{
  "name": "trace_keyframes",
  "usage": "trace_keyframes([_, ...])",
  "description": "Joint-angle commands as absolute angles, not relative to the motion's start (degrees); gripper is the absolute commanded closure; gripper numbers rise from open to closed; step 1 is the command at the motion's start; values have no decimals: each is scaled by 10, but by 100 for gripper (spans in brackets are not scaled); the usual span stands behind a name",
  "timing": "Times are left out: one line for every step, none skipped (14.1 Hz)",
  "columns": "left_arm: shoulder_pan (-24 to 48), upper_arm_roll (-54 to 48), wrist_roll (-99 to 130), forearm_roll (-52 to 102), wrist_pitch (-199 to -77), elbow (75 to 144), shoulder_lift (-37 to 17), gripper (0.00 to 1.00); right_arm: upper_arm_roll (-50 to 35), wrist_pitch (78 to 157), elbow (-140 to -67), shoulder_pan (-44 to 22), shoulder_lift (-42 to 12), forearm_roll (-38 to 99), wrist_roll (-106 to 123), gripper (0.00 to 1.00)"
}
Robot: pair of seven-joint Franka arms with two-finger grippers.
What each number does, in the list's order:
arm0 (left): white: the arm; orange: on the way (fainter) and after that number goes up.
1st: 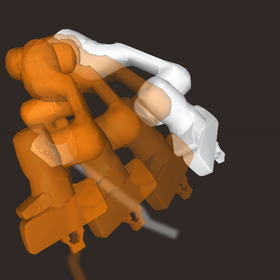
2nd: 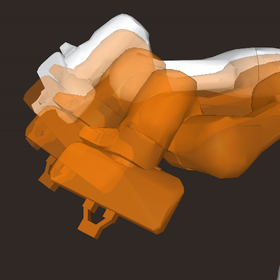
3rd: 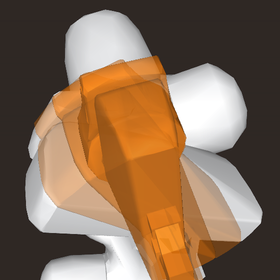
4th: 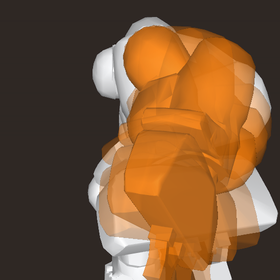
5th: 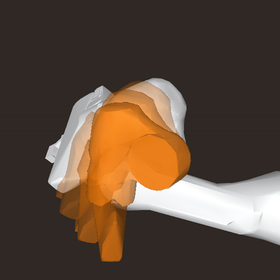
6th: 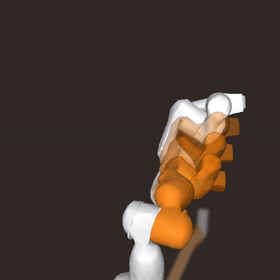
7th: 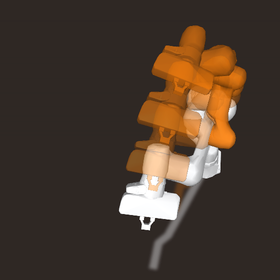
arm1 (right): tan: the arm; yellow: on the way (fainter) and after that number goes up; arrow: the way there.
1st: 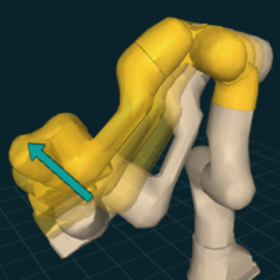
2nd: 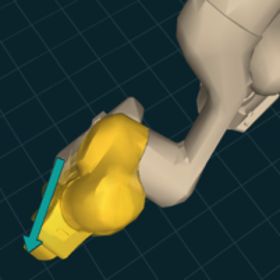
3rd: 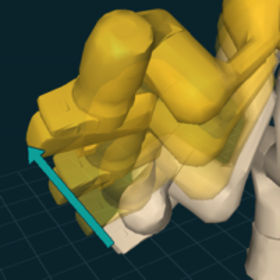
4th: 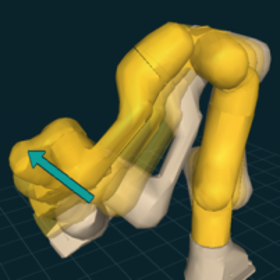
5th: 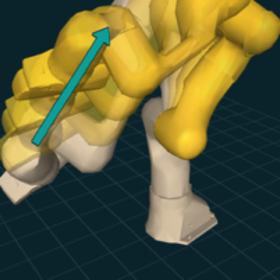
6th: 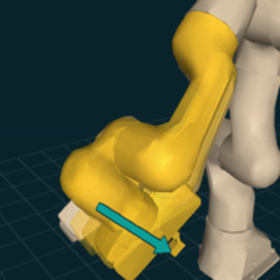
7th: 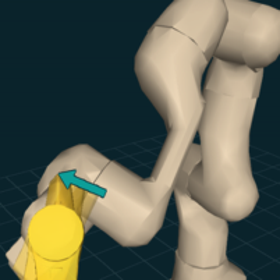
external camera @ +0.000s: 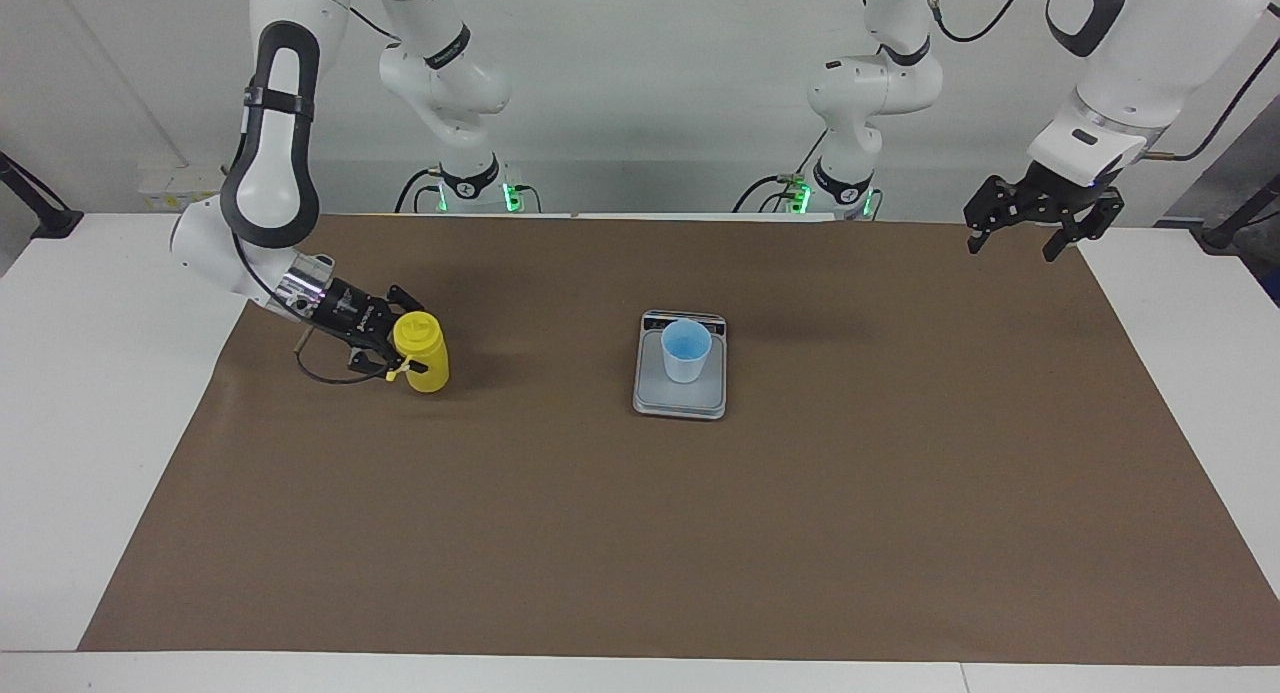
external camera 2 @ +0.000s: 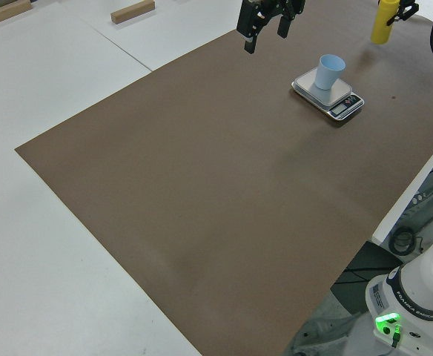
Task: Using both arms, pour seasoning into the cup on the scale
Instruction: 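Carry the yellow bottle back and lower it to the table, then open the right gripper and release the yellow bottle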
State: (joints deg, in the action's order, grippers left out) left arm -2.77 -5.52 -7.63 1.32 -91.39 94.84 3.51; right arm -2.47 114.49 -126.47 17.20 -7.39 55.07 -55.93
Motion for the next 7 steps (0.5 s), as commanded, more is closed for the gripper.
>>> trace_keyframes([-37, -60, -86, 10, -907, 948, 42, 0, -29, 1157, -1300, 192, -42, 570, -471, 21])
trace_keyframes([-37, -60, -86, 10, -907, 948, 41, 0, -29, 1157, -1301, 200, -41, 563, -468, 6])
trace_keyframes([-37, -60, -86, 9, -907, 948, 42, 0, -27, 1157, -1297, 208, -40, 561, -469, 0])
trace_keyframes([-37, -60, -86, 10, -906, 948, 41, 0, -23, 1157, -1294, 216, -33, 552, -471, 0])
trace_keyframes([-37, -60, -86, 9, -907, 948, 42, 0, -23, 1158, -1287, 221, -23, 521, -471, 0])
trace_keyframes([-37, -60, -86, 10, -906, 948, 42, 0, -23, 1156, -1272, 227, -17, 486, -470, 0])
trace_keyframes([-37, -60, -86, 10, -907, 948, 42, 0, -23, 1156, -1262, 230, -12, 455, -464, 0])
